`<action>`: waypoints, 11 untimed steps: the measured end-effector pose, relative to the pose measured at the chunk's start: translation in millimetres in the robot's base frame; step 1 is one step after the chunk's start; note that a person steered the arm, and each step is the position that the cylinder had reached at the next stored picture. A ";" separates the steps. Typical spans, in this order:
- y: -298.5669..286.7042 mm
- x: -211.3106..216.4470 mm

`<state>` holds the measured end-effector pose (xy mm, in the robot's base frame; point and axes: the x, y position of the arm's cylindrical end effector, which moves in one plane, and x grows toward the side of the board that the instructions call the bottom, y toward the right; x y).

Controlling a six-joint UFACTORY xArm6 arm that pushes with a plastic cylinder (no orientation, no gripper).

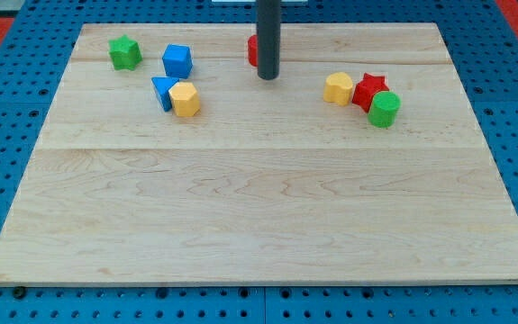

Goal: Push the yellow heart towards top right

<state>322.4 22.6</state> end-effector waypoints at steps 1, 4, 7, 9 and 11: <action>17.2 39.8; 57.9 54.2; 96.5 23.9; 104.8 -18.2; 133.1 -52.5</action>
